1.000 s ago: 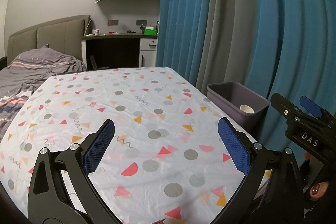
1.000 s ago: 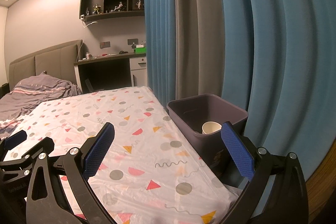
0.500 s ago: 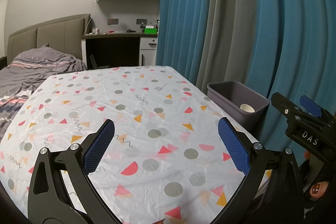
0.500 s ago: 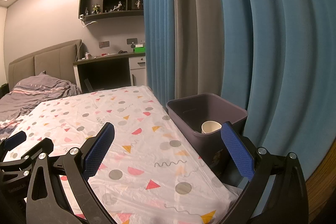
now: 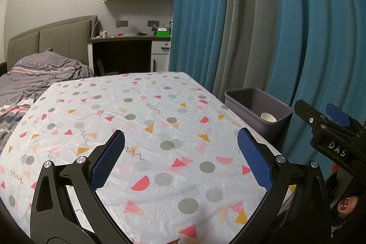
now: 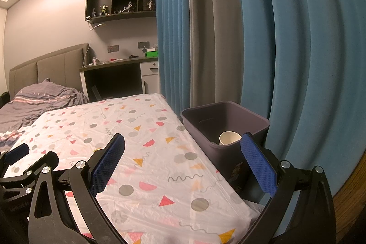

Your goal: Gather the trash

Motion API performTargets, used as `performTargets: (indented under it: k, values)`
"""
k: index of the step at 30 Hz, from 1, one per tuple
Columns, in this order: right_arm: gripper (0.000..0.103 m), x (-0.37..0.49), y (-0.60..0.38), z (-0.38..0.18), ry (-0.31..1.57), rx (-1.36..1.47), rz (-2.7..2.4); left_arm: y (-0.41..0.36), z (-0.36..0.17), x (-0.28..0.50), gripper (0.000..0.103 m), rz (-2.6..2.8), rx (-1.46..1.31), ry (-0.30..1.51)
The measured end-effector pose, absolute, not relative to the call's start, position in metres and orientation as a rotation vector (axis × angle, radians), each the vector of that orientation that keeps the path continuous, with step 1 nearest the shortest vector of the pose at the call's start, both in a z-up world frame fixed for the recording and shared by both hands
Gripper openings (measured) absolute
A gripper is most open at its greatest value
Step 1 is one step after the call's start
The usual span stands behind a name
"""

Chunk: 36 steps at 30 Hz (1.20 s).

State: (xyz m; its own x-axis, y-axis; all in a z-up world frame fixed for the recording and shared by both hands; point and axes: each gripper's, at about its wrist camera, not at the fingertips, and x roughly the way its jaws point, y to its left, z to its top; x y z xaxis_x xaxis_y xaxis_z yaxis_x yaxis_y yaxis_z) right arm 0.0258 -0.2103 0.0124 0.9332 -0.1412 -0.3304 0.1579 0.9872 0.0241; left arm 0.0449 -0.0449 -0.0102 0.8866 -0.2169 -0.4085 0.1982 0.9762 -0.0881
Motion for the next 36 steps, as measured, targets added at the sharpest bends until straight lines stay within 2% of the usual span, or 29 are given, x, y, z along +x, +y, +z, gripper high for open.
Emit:
performTargets:
  k: [23, 30, 36]
  values:
    - [0.097, 0.025, -0.214, 0.013, 0.335, 0.053, -0.154, -0.045, -0.012, 0.041, 0.097, -0.263, -0.044, 0.424]
    - [0.097, 0.024, -0.215, 0.013, 0.336, 0.055, -0.155, -0.046, -0.010, 0.038, 0.086, -0.274, -0.040, 0.407]
    - [0.097, 0.023, -0.216, 0.013, 0.335, 0.056, -0.156, -0.047, -0.007, 0.035, 0.085, -0.283, -0.033, 0.395]
